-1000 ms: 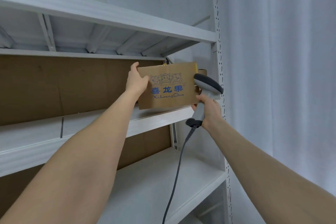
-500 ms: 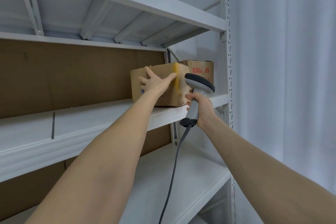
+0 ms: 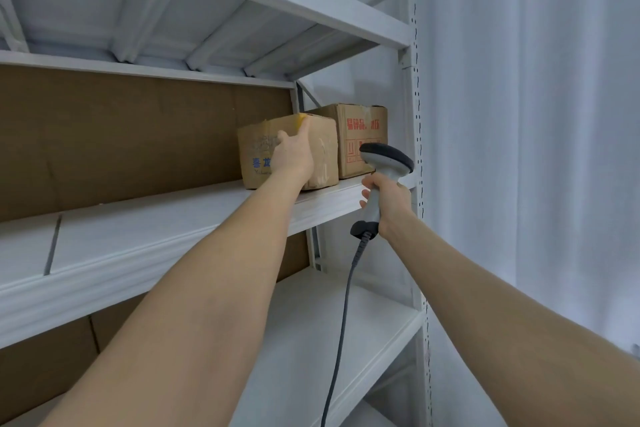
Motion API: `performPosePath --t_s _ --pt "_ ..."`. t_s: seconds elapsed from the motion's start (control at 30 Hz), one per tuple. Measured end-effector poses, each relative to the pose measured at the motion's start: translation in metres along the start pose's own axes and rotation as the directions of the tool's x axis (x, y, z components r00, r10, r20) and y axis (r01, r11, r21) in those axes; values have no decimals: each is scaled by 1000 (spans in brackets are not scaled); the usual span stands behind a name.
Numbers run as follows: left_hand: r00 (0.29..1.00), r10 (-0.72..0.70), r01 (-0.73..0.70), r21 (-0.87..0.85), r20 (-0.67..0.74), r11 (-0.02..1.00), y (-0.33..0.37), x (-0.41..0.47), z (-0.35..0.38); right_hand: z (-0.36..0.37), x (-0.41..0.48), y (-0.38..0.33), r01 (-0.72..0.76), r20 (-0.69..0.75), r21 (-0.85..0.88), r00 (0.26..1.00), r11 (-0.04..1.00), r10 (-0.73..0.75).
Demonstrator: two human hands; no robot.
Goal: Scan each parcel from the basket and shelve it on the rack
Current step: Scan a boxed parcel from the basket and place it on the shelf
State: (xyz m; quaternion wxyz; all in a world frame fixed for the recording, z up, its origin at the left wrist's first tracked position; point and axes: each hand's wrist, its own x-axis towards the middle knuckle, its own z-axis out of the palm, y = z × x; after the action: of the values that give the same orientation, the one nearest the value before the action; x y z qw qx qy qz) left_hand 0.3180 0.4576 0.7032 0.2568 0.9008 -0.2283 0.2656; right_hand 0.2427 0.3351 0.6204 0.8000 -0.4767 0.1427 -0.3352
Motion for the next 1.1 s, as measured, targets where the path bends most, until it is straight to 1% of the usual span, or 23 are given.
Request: performPosePath --t_s 0.2,0.27,0.33,0.4,0.5,0.6,0.67,0.73,0.8,0.9,1.03,1.1 --pt "994 -21 20 13 106 1000 2 3 11 -5 2 0 -4 -25 -11 1000 1000 3" --pt "991 -33 36 -21 131 999 4 2 14 -6 2 1 0 -22 -19 1000 1000 -1" --pt "988 -72 82 -70 136 994 6 0 14 -9 0 1 1 -24 -28 1000 1000 -2" --pt "991 -71 74 -21 116 997 10 -4 14 -14 -3 1 -3 -28 -36 1000 999 2" --pt "1000 -9 8 37 24 999 19 -12 16 -25 -9 0 6 -35 -11 999 1000 -6" --pt "996 74 -73 22 -52 997 33 -25 25 -42 -21 -3 17 -16 61 1000 998 -16" --pt "991 120 -120 4 -65 993 48 -37 36 -61 -29 -6 22 -9 73 1000 997 -22" --pt "988 146 -147 -3 -58 989 65 -51 50 -83 -37 -8 18 -39 52 999 998 -16" --pt "987 160 -160 -17 -10 987 83 -66 66 -109 -45 -10 -8 -94 55 996 998 13" --pt "973 187 -182 -49 138 982 112 -91 93 -155 -57 -12 -60 -169 59 983 996 69" --pt "917 201 -190 -65 346 980 147 -131 136 -223 -80 -10 -139 -272 54 951 989 148" --pt "884 188 -173 -73 429 982 163 -155 159 -259 -94 -6 -149 -312 93 935 984 171"
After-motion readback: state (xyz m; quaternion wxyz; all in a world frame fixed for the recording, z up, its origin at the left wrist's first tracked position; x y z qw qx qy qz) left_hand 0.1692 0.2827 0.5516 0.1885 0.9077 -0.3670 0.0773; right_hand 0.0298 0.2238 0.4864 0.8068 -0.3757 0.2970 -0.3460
